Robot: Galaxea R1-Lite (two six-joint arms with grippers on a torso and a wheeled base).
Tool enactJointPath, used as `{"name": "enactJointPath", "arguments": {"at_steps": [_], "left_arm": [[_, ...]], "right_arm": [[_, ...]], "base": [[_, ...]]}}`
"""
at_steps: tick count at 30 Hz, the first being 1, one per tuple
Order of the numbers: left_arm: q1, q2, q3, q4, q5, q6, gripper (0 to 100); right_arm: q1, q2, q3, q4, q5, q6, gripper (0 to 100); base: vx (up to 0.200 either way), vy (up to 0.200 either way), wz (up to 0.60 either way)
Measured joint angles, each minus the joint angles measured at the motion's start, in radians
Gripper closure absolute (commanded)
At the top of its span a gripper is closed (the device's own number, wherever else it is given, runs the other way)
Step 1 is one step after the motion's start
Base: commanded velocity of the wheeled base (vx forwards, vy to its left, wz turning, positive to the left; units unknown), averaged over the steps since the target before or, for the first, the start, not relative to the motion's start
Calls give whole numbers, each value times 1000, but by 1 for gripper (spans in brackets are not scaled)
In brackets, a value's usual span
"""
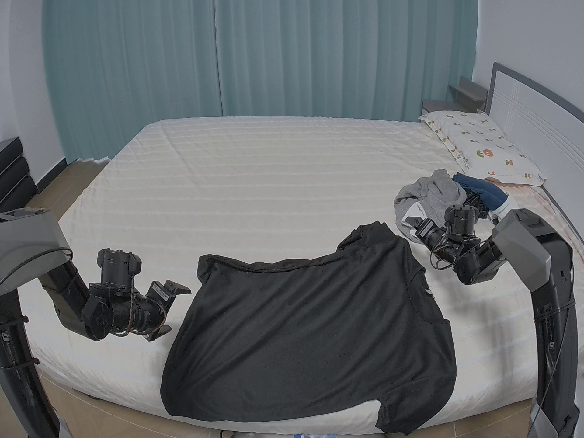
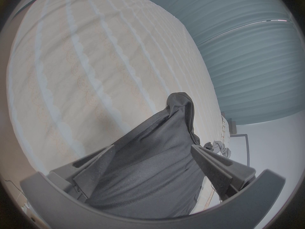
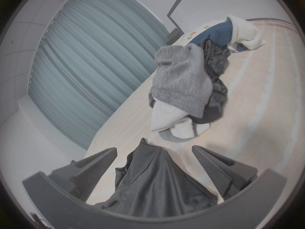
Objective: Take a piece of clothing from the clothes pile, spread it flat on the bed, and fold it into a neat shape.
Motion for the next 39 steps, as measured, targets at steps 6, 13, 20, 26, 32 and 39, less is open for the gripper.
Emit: {"name": "enactJointPath", "arguments": {"at_steps": [6, 13, 20, 26, 32, 39], "left_arm": [[0, 1, -8, 0, 0, 0, 0], [0, 11, -64, 3, 4, 2, 0], [0, 50, -242, 16, 46, 12, 0], [-10, 144, -461, 54, 82, 19, 0], [-31, 276, -668, 91, 123, 66, 0], [-46, 388, -764, 104, 207, 113, 0]], "right_arm": [[-12, -110, 188, 12, 1, 50, 0], [-19, -235, 488, -53, 9, 182, 0], [-37, -321, 691, -209, 40, 305, 0], [-47, -350, 747, -253, 59, 325, 0], [-52, -346, 763, -268, 73, 333, 0], [-58, -323, 766, -274, 79, 331, 0]], "base": [[0, 0, 0], [0, 0, 0], [0, 0, 0], [0, 0, 0], [0, 0, 0], [0, 0, 0]]}}
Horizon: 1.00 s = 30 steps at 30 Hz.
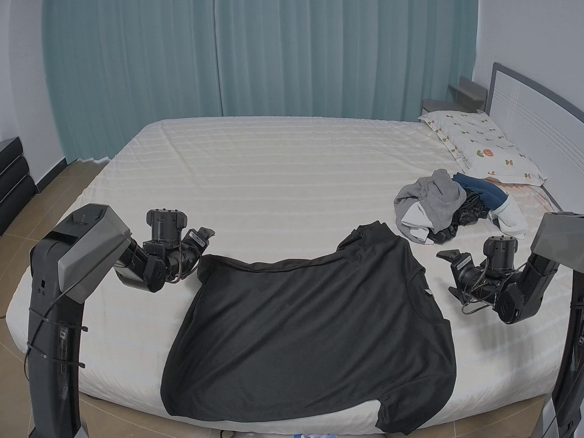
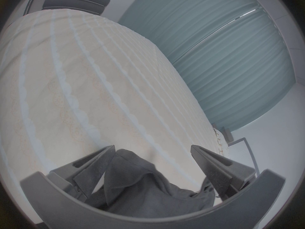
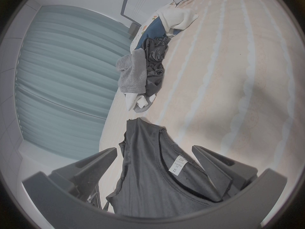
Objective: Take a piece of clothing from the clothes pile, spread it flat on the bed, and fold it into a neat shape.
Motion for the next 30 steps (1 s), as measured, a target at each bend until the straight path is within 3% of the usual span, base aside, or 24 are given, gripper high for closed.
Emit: {"name": "enactJointPath", "arguments": {"at_steps": [12, 13, 23, 30], "left_arm": [[-4, 67, -29, 1, 2, 30, 0], [-4, 71, -37, 4, 1, 34, 100], [-7, 105, -97, -1, 17, 48, 100], [-3, 151, -201, -108, 138, 48, 100]], "right_arm": [[-1, 34, -1, -19, -1, -33, 0], [-1, 35, -2, -19, -1, -33, 0], [6, 39, -5, -19, 0, -35, 0], [6, 40, -6, -19, 0, -34, 0]], "base": [[0, 0, 0], [0, 0, 0], [0, 0, 0], [0, 0, 0]]}}
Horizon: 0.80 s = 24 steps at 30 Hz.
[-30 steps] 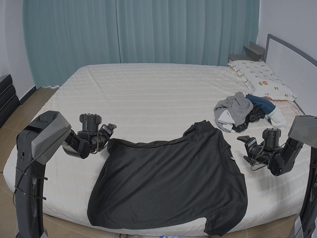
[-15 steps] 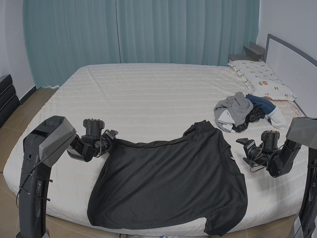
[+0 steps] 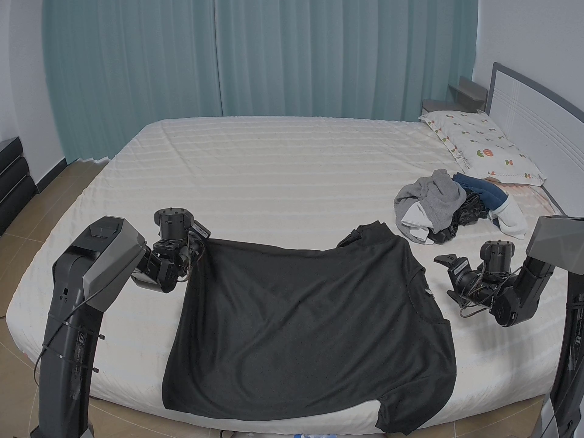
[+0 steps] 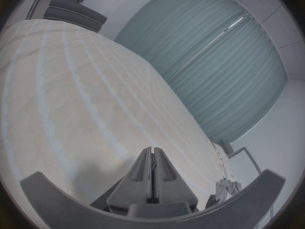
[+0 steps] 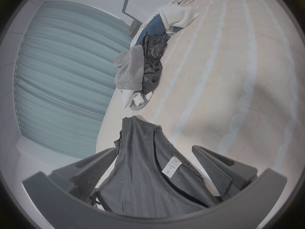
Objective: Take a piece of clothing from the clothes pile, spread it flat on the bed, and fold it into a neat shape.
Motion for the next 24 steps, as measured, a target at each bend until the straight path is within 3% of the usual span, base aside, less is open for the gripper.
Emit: {"name": "enactJointPath", "arguments": {"at_steps": [12, 13, 24], "left_arm": [[2, 81, -61, -59, 36, 60, 100], [2, 84, -65, -60, 42, 60, 0], [16, 111, -111, -64, 100, 54, 0]], "right_arm": [[4, 11, 1, -23, -3, 0, 0], [4, 11, 1, -26, -3, 0, 0], [6, 12, 21, -53, -7, -25, 0]], "base": [[0, 0, 0], [0, 0, 0], [0, 0, 0]]}}
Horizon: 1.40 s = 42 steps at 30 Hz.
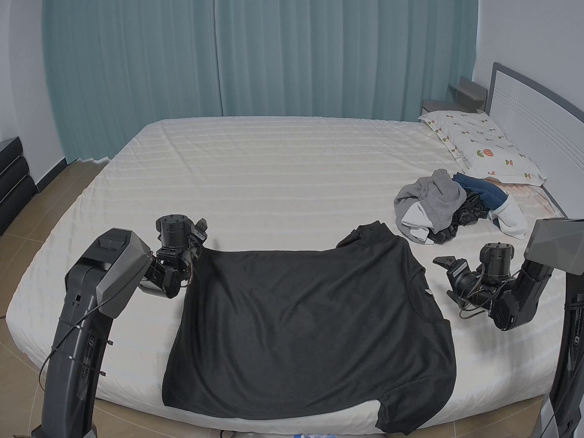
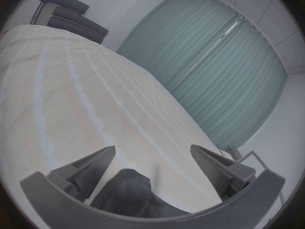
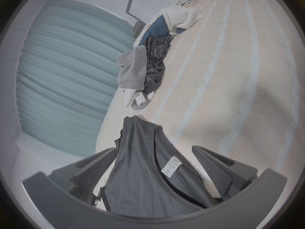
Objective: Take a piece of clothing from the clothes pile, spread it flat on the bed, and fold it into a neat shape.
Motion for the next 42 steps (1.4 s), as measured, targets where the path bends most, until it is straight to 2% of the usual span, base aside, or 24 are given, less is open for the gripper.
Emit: {"name": "enactJointPath", "arguments": {"at_steps": [7, 14, 19, 39, 40, 42], "left_arm": [[7, -11, 43, 8, -7, -44, 0], [5, -48, 129, 11, -95, -53, 0], [2, -57, 134, 11, -170, -50, 0], [6, -41, 110, 22, -150, 3, 0], [6, -41, 110, 30, -149, 9, 100], [6, -40, 109, 45, -149, 17, 100]], "right_arm": [[1, 0, 33, -3, 0, -54, 0], [6, 0, 44, -5, 1, -62, 0], [7, 3, 45, -4, 3, -63, 0], [13, 14, 41, -5, 4, -64, 0], [13, 14, 41, -5, 4, -64, 0], [13, 14, 41, -5, 4, -64, 0]], "base": [[0, 0, 0], [0, 0, 0], [0, 0, 0], [0, 0, 0], [0, 0, 0], [0, 0, 0]]}}
